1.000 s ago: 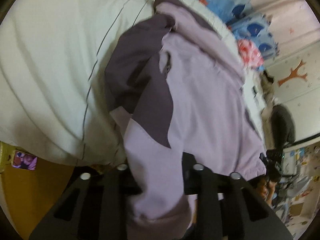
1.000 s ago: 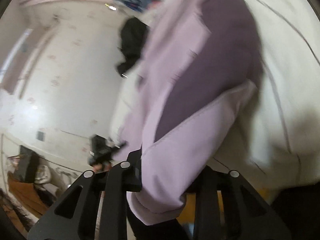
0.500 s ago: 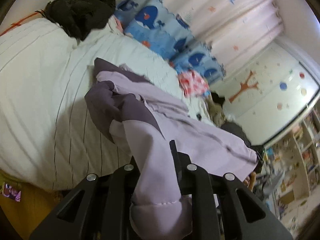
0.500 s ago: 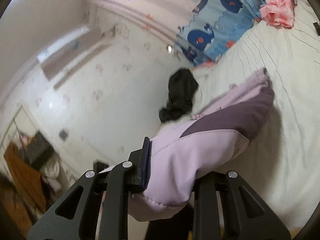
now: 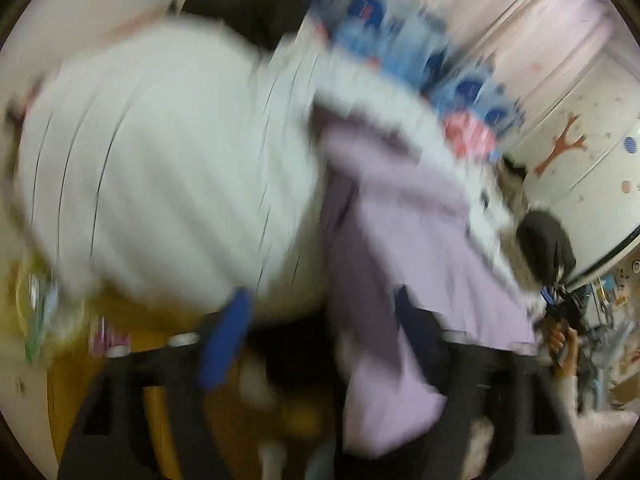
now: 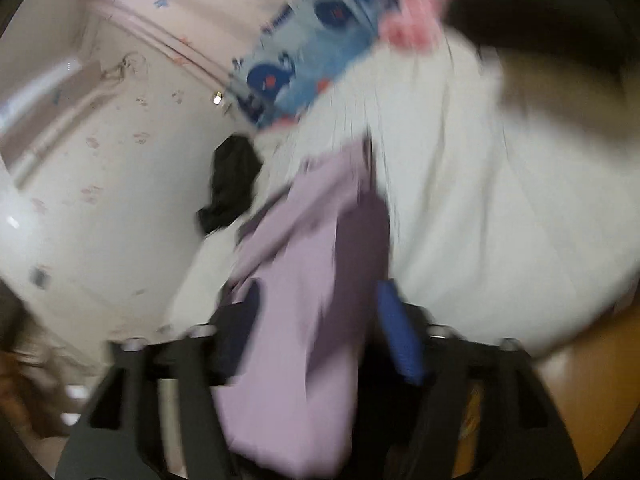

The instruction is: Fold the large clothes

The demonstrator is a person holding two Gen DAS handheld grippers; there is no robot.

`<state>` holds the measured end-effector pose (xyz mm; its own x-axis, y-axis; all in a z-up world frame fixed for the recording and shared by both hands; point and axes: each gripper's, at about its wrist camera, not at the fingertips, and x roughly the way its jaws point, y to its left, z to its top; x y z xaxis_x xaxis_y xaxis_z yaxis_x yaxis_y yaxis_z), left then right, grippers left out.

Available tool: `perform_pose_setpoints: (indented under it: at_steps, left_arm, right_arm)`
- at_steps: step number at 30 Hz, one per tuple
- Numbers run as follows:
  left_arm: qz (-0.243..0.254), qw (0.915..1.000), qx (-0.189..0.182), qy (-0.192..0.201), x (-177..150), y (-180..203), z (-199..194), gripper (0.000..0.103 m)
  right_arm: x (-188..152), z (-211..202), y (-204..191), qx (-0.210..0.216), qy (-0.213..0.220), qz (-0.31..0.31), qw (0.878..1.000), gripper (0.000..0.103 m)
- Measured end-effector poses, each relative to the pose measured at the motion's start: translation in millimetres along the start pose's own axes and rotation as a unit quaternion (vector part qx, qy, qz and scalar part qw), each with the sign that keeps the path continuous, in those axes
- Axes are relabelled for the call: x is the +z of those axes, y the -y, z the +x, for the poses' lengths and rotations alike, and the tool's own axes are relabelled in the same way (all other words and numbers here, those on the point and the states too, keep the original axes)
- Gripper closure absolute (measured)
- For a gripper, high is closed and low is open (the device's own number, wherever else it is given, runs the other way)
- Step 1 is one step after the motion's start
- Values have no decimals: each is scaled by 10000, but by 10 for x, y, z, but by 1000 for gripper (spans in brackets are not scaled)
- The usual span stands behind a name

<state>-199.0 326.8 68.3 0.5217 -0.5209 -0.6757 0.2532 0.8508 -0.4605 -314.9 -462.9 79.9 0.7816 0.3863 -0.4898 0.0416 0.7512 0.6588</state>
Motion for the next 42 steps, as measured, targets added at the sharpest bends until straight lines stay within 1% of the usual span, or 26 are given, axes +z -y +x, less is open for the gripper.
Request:
perform_pose_setpoints:
  at_steps: [1,2,4,6,8,11,12,14,15,16,17,19,20,21,22,24,26,27,28,29,30,32,34,37,39,42]
  left_arm:
    - [115,9998,-135,126,190,139,123,20]
    - [178,9994,-258,145,363,287,300,20]
    - [228,9995,-198,96,775,694,938,20]
    - [199,9997,-21,136,1093,893,1489,20]
    - [67,9997,151,196,1307,1061,2003,20]
    - [-258,9979,519,295,1490,1121,2911,20]
    - [-302,9970,657,265,1417,1034,3118,20]
    - [-148,9931,1148,173,1284,872,3568,20]
    - [249,9885,1481,155,1159,797,3858,20]
    - [590,9848,1610,262,1071,775,4012,17]
    - [567,9859,1542,322,1035,726,4023,17]
    - [638,9858,1512,363,1130,751,3963,17]
    - [876,9833,1537,437,1179,786,3904,17]
    - [924,9832,1474,550,1213,805,3852,17]
    - [869,9844,1360,705,1237,798,3770,17]
    - [763,9857,1145,969,1276,768,3690,17]
    - [723,9856,1272,843,1262,723,3828,16]
    - [640,9872,1335,597,1220,650,3981,15]
    - [611,9878,1335,518,1196,615,4054,12]
    - [632,9878,1330,514,1209,623,4071,10]
    - [649,9875,1346,495,1205,643,4051,9]
    - [685,9869,1417,354,1193,640,4060,7]
    - [626,9876,1424,191,1177,647,3993,7]
    - [149,9958,893,-123,1039,563,3622,8]
    - [-23,9986,477,-236,823,467,3200,8]
    - [-161,9992,286,-225,366,241,2507,8]
  right_arm:
    - [273,176,-257,-89,67,-288,9995,19]
    - [465,361,-432,-124,88,-467,9988,14]
    - [747,798,-754,-313,72,-801,9963,13]
    - [991,1501,-1035,-594,-26,-1137,9917,13]
    - [1190,2316,-1128,-867,-254,-1436,9855,13]
    - [1209,3512,-987,-1439,-743,-1622,9734,13]
    - [1229,3796,-820,-1657,-856,-1694,9677,13]
    - [1109,4414,-343,-2490,-1339,-1677,9444,13]
    - [994,4622,-116,-2526,-1563,-1563,9420,11]
    - [892,4661,24,-2305,-1332,-1533,9517,10]
    - [871,4632,14,-2251,-1185,-1535,9548,10]
    - [892,4591,-97,-2385,-1304,-1662,9479,11]
    - [952,4584,-192,-2395,-1320,-1745,9459,13]
    - [1015,4478,-293,-2298,-1169,-1835,9486,13]
    - [1095,4311,-423,-2101,-808,-1947,9547,12]
    - [1220,4195,-519,-2092,-465,-2061,9548,12]
    - [1286,4428,-301,-2368,-668,-1898,9505,11]
    - [1274,4603,-135,-2622,-900,-1817,9435,6]
    - [1160,4857,163,-2522,-1327,-1597,9451,6]
    - [1117,4891,388,-2089,-1277,-1107,9632,6]
    - [1154,4854,441,-1985,-1250,-915,9678,6]
    - [1201,4773,378,-2035,-1518,-830,9637,6]
    - [1246,4524,312,-1901,-1809,-532,9635,6]
    - [1216,3774,178,-1362,-1780,-675,9722,6]
    - [1033,3238,164,-1197,-1945,-898,9694,6]
    - [595,2466,337,-965,-2303,-841,9647,6]
